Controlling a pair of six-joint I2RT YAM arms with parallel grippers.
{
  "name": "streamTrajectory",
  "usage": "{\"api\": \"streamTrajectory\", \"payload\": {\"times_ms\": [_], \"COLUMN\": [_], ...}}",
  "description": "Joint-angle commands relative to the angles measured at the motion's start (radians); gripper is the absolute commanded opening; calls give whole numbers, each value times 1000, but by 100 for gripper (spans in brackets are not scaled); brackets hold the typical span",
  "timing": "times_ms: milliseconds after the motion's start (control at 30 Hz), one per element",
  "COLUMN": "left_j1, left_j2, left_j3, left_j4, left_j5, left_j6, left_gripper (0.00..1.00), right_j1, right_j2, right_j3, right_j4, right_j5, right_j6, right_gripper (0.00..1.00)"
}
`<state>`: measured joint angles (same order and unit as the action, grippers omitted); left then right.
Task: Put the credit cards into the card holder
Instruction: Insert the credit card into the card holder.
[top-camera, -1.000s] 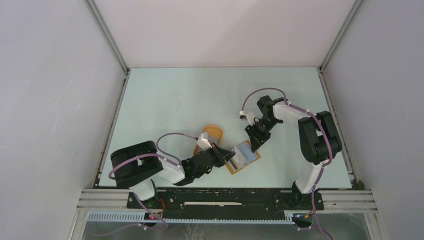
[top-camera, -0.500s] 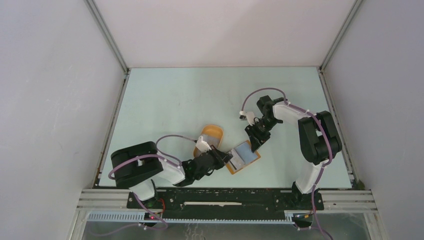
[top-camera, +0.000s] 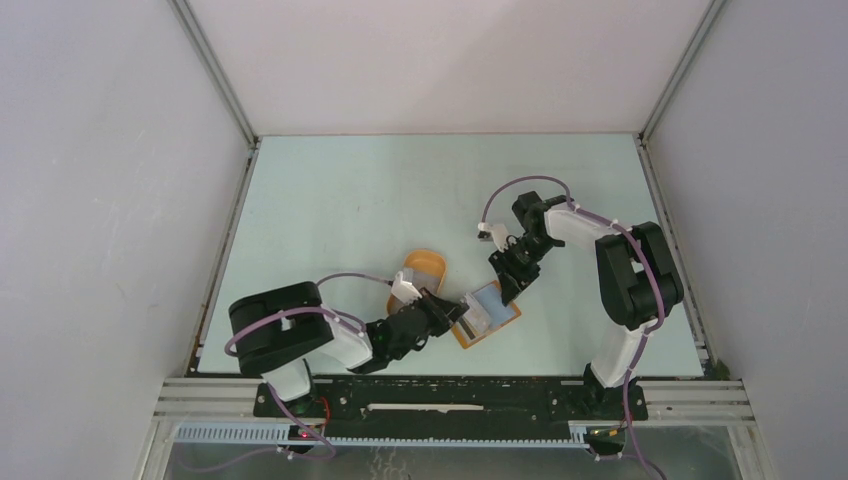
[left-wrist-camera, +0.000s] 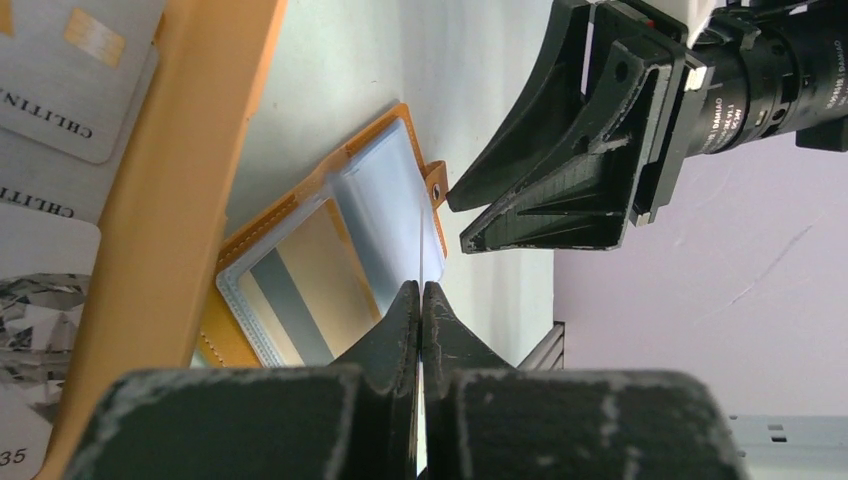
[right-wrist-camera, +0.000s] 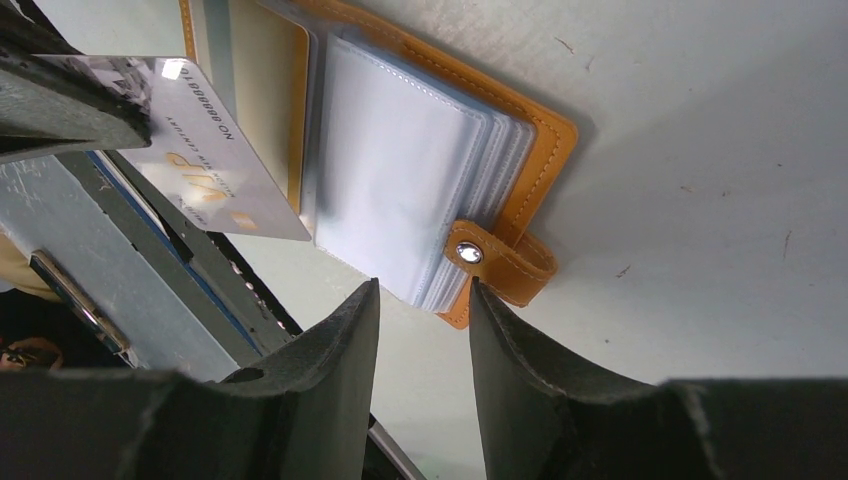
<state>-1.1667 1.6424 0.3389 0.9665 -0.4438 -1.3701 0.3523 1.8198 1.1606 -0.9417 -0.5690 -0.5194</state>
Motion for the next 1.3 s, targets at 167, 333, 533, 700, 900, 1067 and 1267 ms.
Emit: {"api": "streamTrajectory", "payload": {"times_ms": [167, 333, 533, 700, 900, 1067, 1267], "left_j1": [-5, -7, -13, -19, -19, -21, -25], "left_j2": [59, 60, 36, 29, 39, 25, 20], "left_j3": [-1, -10, -26, -24, -19, -30, -36], "left_j4": [80, 78, 59, 34, 34, 28, 28], "left_j5": [-33, -43, -62, -68, -60, -73, -77], "left_j6": [-45, -52, -55, -54, -60, -60, -64], "left_gripper": [0, 0, 0, 0, 0, 0, 0], "right_j1": [11, 13, 13, 15, 15, 15, 16], "right_j2": [-23, -19, -17, -17, -17, -15, -13], "right_j3": [25, 25, 25, 25, 24, 25, 25], "right_j4": [-6, -6, -6, -6, -6, -6, -8], "right_j5": [-10, -8, -7, -6, -6, -5, -3], "right_j6": [-19, -21, -21, -21, -21, -23, -22], "right_gripper": [47, 47, 47, 47, 47, 47, 47]}}
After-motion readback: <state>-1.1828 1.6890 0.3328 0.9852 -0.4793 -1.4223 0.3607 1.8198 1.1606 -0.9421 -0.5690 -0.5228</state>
